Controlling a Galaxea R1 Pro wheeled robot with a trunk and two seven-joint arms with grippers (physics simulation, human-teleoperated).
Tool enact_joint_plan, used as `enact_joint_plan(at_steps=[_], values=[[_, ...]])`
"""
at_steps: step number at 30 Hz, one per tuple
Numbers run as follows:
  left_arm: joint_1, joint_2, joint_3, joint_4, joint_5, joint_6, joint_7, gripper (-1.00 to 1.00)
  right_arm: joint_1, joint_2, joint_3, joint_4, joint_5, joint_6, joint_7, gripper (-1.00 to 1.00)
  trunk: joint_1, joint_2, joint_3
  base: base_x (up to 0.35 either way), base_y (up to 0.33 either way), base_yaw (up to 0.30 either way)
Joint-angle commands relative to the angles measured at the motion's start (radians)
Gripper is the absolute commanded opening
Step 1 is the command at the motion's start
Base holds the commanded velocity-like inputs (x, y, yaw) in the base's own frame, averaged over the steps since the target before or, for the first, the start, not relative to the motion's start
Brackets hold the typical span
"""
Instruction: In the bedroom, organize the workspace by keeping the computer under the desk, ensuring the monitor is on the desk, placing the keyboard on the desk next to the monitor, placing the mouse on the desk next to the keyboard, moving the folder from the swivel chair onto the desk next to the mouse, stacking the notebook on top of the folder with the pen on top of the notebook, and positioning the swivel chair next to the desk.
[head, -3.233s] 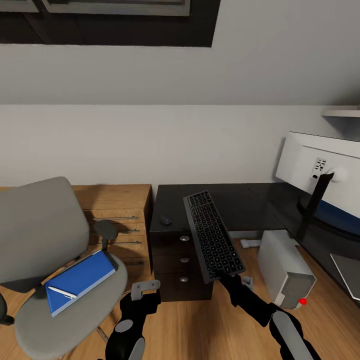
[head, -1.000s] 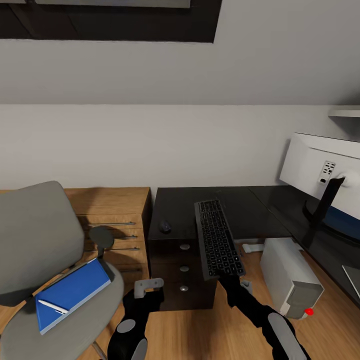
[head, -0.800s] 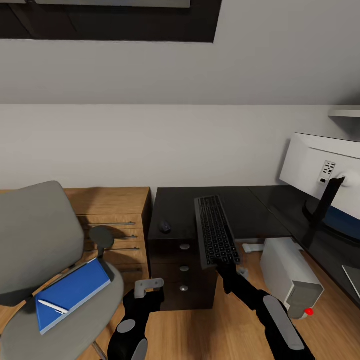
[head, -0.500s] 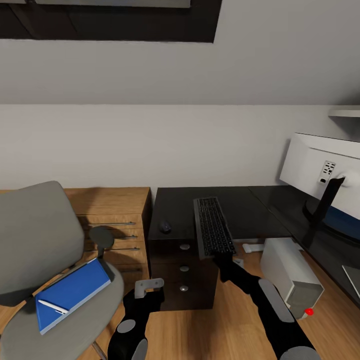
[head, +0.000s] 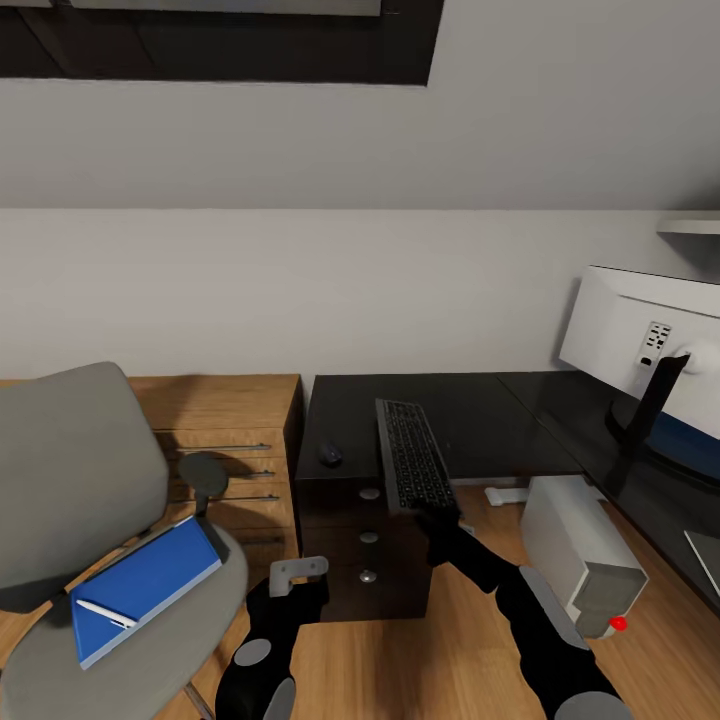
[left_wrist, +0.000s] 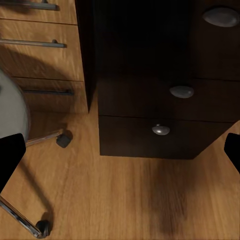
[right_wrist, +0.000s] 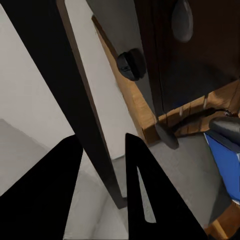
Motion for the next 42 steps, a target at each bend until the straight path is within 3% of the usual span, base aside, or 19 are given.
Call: enact_joint_plan(at_steps=[1, 23, 25, 35, 42], values=[[-0.001, 0.0, -0.002, -0.001, 0.01, 0.002, 0.009, 1.0, 0.0, 0.0, -0.003, 0.001, -0.023, 0.005, -0.011, -1.0, 0.0, -0.001, -0.001, 0.0, 0.0, 0.0], [-0.001, 0.0, -0.002, -0.001, 0.01, 0.003, 0.009, 1.0, 0.001, -0.009, 0.002, -0.004, -0.041, 0.007, -0.014, -1.0, 0.0, -0.001, -0.001, 0.0, 0.0, 0.0], [-0.001, 0.0, -0.002, -0.001, 0.01, 0.004, 0.009, 1.0, 0.003, -0.022, 0.002, -0.003, -0.044, 0.008, -0.013, -1.0, 0.0, -0.001, 0.0, 0.0, 0.0, 0.025], [-0.001, 0.0, -0.001, -0.001, 0.011, 0.004, 0.008, 1.0, 0.003, -0.025, 0.001, -0.003, -0.04, 0.008, -0.015, -1.0, 0.0, -0.001, 0.007, 0.0, 0.0, 0.128], [-0.001, 0.0, -0.001, 0.0, 0.011, 0.004, 0.008, 1.0, 0.003, -0.051, 0.002, -0.003, -0.042, 0.009, -0.013, -1.0, 0.0, -0.001, 0.007, 0.0, 0.0, 0.012]])
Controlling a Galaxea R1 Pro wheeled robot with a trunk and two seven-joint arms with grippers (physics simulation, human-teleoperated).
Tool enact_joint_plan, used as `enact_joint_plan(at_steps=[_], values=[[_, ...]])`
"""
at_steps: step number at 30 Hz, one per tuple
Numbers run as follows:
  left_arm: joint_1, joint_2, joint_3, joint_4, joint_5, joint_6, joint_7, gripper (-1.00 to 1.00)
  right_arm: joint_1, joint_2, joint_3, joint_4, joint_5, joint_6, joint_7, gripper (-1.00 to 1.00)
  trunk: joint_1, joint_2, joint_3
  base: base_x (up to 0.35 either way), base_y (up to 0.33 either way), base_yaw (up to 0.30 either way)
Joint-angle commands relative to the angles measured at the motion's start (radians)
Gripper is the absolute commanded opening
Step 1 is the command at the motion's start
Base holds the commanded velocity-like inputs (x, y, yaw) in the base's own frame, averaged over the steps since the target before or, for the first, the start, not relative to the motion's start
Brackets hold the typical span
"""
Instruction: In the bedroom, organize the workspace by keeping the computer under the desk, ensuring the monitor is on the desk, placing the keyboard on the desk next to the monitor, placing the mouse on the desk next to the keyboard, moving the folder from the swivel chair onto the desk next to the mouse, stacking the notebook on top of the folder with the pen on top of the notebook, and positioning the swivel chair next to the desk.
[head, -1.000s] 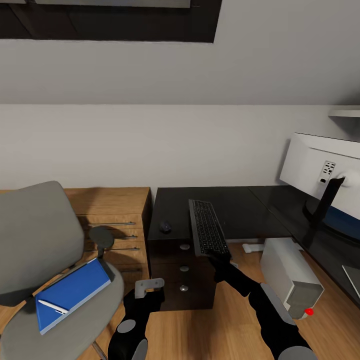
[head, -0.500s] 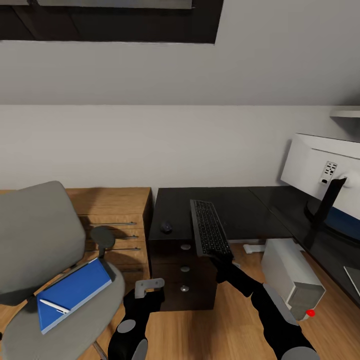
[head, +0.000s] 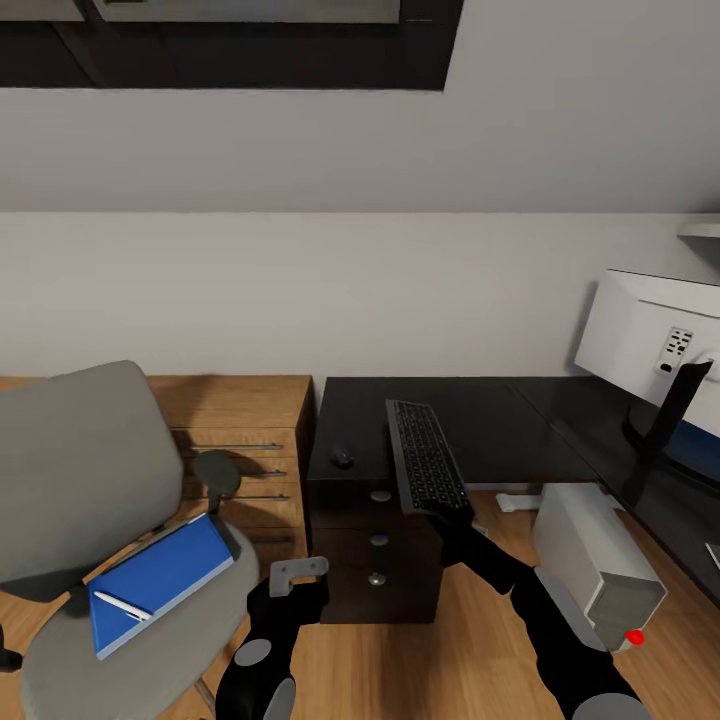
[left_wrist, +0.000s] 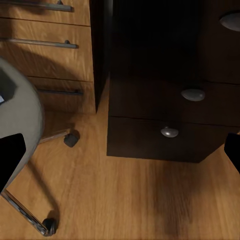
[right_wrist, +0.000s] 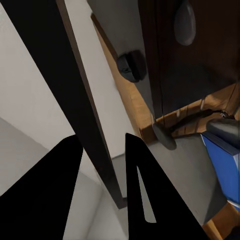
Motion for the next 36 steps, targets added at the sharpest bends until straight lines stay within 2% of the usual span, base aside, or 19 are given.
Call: enact_joint_plan(at_steps=[1, 12, 28, 36], values=[[-0.001, 0.0, -0.002, -0.001, 0.01, 0.002, 0.009, 1.0, -0.001, -0.001, -0.002, -0.001, -0.011, 0.004, -0.009, -1.0, 0.0, -0.001, -0.001, 0.0, 0.0, 0.003], [-0.001, 0.0, -0.002, 0.001, 0.009, 0.002, 0.009, 1.0, -0.001, -0.01, -0.002, 0.0, -0.009, 0.012, -0.011, -1.0, 0.0, -0.001, -0.001, 0.008, 0.0, 0.0], [-0.001, 0.001, -0.003, 0.002, 0.009, 0.002, 0.009, 1.0, 0.0, -0.01, -0.003, 0.005, -0.009, 0.012, -0.007, -1.0, 0.0, -0.001, -0.001, 0.1, 0.0, 0.0], [-0.001, 0.001, -0.003, 0.002, 0.009, 0.002, 0.008, 1.0, -0.001, -0.009, -0.003, 0.004, -0.011, 0.012, -0.005, -1.0, 0.0, -0.001, -0.001, 0.222, 0.0, 0.0]])
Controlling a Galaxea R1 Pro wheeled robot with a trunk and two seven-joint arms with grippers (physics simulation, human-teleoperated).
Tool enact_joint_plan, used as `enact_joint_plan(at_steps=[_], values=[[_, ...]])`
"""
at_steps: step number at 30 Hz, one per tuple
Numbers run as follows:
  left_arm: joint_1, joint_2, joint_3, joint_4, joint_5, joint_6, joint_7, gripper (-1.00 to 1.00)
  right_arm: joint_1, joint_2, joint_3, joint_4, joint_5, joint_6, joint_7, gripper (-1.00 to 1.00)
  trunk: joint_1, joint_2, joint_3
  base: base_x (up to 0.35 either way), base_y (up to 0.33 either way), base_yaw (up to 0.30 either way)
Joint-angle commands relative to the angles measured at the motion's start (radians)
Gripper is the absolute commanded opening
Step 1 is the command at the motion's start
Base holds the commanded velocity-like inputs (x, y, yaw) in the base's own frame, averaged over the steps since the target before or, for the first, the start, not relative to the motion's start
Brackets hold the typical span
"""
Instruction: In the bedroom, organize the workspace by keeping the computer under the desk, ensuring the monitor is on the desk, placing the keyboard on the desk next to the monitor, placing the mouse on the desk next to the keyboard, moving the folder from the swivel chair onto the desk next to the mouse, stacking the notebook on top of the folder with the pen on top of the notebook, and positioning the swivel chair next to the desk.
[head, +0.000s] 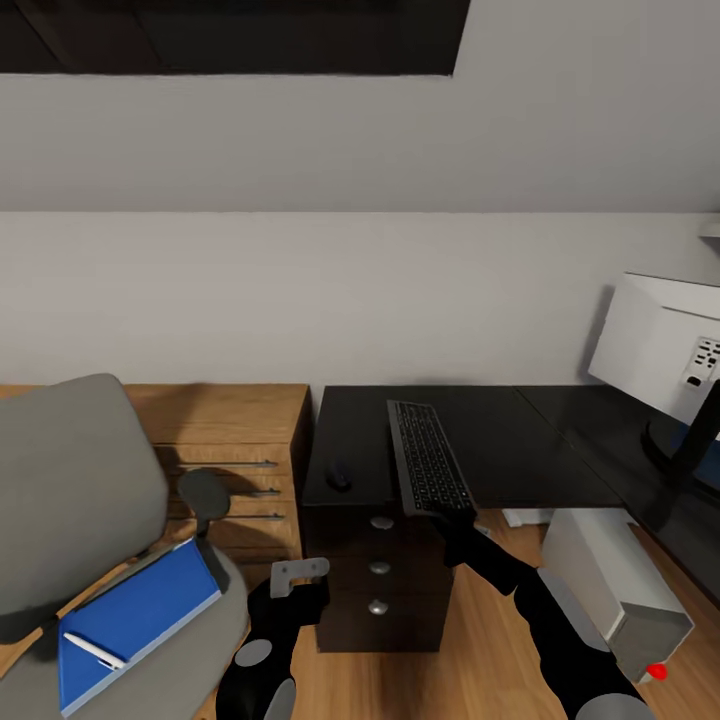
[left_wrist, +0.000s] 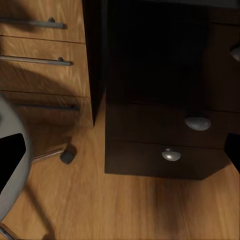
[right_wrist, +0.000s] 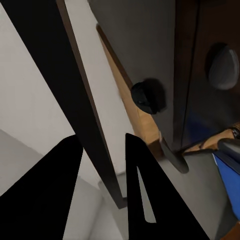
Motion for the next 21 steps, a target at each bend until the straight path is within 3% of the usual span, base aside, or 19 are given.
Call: enact_joint_plan(at_steps=[1, 5, 9, 21], values=[[-0.001, 0.0, -0.002, -0.001, 0.01, 0.002, 0.009, 1.0, 0.0, 0.001, -0.002, -0.001, -0.013, 0.003, -0.01, -1.0, 0.0, -0.001, -0.001, 0.074, 0.0, 0.0], [-0.001, 0.0, -0.002, -0.001, 0.01, 0.003, 0.009, 1.0, 0.0, 0.0, -0.002, 0.0, -0.011, 0.003, -0.011, -1.0, 0.0, -0.001, -0.001, 0.039, 0.0, 0.0], [-0.001, 0.0, -0.002, -0.001, 0.01, 0.003, 0.009, 1.0, 0.002, -0.019, -0.002, 0.0, -0.01, 0.003, -0.011, -1.0, 0.0, -0.001, -0.001, 0.003, 0.0, 0.0], [-0.001, 0.0, -0.002, 0.0, 0.01, 0.003, 0.009, 1.0, 0.002, -0.016, 0.002, 0.002, -0.009, -0.002, -0.018, -1.0, 0.0, -0.001, -0.001, -0.079, 0.0, 0.0]])
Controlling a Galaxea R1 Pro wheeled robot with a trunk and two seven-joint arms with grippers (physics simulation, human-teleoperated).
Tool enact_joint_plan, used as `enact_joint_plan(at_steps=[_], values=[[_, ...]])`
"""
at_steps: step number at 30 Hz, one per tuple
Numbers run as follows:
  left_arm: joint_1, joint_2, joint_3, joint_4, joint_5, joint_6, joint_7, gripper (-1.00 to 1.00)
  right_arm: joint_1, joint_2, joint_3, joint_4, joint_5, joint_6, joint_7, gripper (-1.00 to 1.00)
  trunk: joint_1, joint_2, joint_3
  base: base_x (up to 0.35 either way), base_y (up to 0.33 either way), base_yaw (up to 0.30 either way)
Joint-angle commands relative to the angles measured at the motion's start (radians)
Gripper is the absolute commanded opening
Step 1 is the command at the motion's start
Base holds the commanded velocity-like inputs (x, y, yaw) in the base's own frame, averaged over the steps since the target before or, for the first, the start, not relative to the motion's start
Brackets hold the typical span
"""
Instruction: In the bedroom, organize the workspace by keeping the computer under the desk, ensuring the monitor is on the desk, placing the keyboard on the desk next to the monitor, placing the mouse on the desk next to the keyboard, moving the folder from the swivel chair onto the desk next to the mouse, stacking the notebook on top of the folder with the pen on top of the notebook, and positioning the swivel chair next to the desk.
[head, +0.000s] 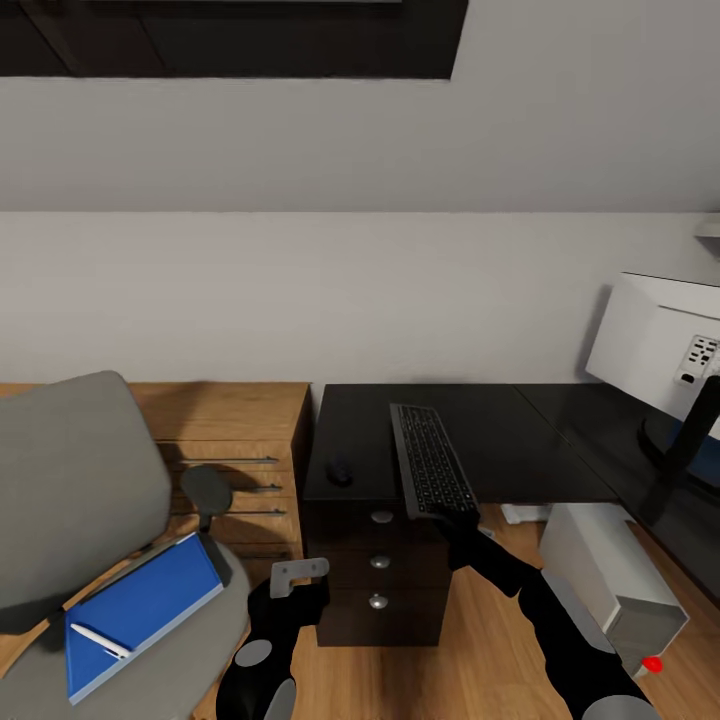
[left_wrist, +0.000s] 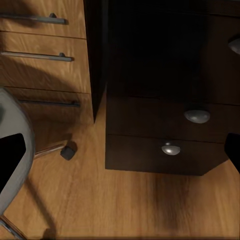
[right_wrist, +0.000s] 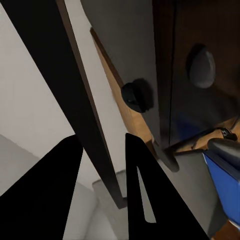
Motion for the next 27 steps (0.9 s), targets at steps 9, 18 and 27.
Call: enact_joint_plan(at_steps=[9, 18, 27], values=[[-0.001, 0.0, -0.002, -0.001, 0.01, 0.002, 0.009, 1.0, -0.001, -0.001, -0.002, -0.002, -0.012, 0.006, -0.041, 1.0, 0.0, -0.001, -0.001, -0.003, 0.0, 0.0], [-0.001, 0.0, -0.002, 0.0, 0.01, 0.002, 0.009, 1.0, -0.001, -0.001, -0.003, -0.002, -0.012, 0.006, -0.042, 1.0, 0.0, -0.001, -0.001, -0.031, 0.0, 0.0], [-0.001, 0.0, -0.002, -0.001, 0.01, 0.002, 0.009, 1.0, -0.001, -0.001, -0.003, 0.01, -0.01, 0.001, -0.044, 1.0, 0.0, -0.001, -0.001, -0.222, 0.0, 0.0]])
